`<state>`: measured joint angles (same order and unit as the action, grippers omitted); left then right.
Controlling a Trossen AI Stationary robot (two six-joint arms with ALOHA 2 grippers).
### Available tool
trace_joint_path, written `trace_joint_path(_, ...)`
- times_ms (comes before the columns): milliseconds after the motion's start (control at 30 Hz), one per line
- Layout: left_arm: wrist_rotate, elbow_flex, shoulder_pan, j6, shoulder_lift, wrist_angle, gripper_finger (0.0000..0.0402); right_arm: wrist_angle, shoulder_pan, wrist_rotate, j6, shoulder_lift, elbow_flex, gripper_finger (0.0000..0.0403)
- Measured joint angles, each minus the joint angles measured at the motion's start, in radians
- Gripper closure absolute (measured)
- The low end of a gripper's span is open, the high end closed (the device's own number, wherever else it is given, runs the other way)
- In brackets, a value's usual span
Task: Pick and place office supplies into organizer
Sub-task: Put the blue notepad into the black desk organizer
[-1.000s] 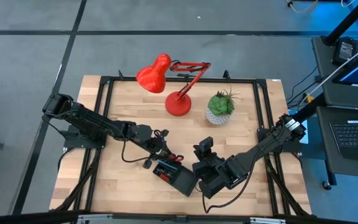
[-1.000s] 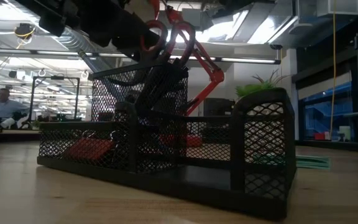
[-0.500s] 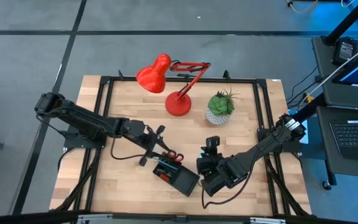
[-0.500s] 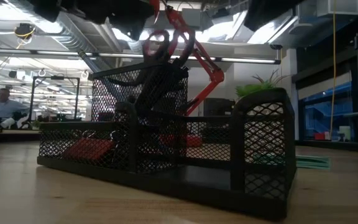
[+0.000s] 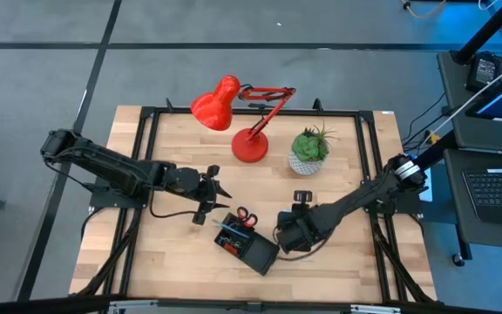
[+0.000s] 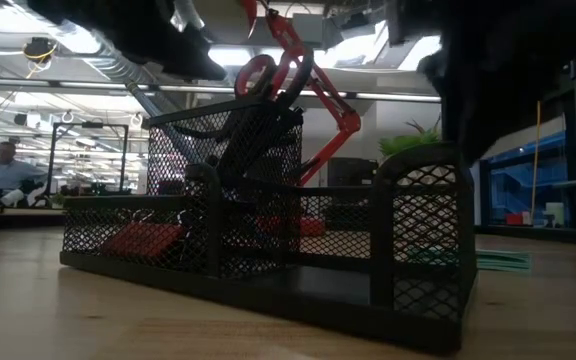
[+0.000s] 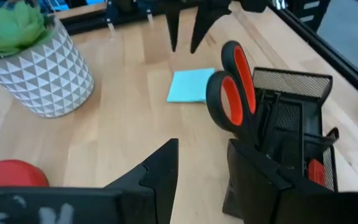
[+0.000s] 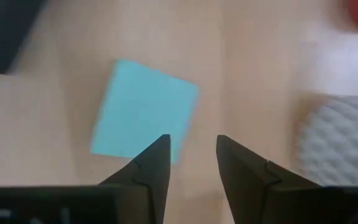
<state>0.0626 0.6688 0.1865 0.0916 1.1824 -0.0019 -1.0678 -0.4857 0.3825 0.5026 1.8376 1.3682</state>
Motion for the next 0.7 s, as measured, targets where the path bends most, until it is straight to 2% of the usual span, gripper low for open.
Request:
trace_joint_path(133, 0.000, 0.000, 0.001, -0.002, 0.000, -0.010, 0.0270, 0.201, 0.040, -0.112, -0.074, -0.065, -0.125, 0.0270)
trace_joint_path(233, 0.000, 0.000, 0.001, -0.001, 0.000, -0.012, 0.0270, 0.321, 0.061, -0.123, -0.146, -0.115, -0.211, 0.0270)
trace_joint_path(367, 0.000, 0.000, 0.001, -0.002, 0.000, -0.035, 0.0270, 0.409, 0.066, -0.133, -0.242, -0.136, -0.310, 0.0269)
trace_joint_path(500, 0.000, 0.000, 0.001, -0.005, 0.000, -0.063, 0.0270, 0.493, 0.069, -0.196, -0.291, -0.138, -0.379, 0.0269)
trace_joint_path(700, 0.000, 0.000, 0.001, -0.026, 0.000, -0.063, 0.0270, 0.538, 0.096, -0.236, -0.423, -0.138, -0.424, 0.0269)
